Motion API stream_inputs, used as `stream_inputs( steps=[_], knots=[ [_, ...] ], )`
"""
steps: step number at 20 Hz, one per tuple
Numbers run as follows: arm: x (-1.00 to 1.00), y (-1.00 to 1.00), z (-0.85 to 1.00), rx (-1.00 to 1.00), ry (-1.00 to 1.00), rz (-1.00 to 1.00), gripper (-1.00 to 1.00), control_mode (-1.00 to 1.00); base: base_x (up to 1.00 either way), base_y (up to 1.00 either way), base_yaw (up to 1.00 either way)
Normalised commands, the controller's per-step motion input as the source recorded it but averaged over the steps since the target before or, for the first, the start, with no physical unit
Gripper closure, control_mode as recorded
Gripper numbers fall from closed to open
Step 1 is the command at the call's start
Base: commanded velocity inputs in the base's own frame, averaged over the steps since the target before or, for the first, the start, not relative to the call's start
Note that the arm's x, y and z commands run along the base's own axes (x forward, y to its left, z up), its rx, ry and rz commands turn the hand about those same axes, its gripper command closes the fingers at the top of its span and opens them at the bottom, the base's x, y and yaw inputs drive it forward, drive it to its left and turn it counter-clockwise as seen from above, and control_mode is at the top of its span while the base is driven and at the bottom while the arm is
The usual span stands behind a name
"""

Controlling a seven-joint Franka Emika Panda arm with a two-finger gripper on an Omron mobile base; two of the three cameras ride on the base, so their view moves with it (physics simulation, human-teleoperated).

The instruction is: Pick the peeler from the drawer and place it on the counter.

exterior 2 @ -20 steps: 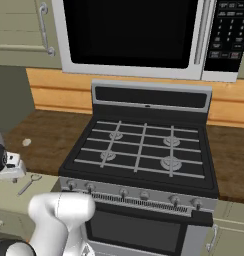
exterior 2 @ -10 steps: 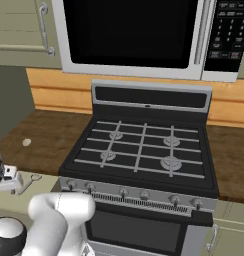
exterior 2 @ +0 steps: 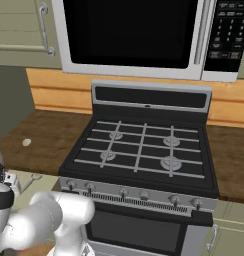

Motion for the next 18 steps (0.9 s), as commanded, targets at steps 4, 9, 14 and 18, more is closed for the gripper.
stream_inputs(
  steps=[4,9,14,18],
  knots=[
    [-0.88,0.20,-0.50,0.00,0.20,0.00,-1.00,-1.00,0.00,0.00,0.00],
    [-1.00,0.18,-0.58,-0.03,0.21,0.02,-1.00,-1.00,0.00,0.00,0.00],
    [-1.00,0.03,-0.45,-0.01,0.07,0.08,-1.00,-1.00,0.00,0.00,0.00],
    [-1.00,0.00,-0.08,0.00,-0.04,0.10,-1.00,-1.00,0.00,0.00,0.00]
  ],
)
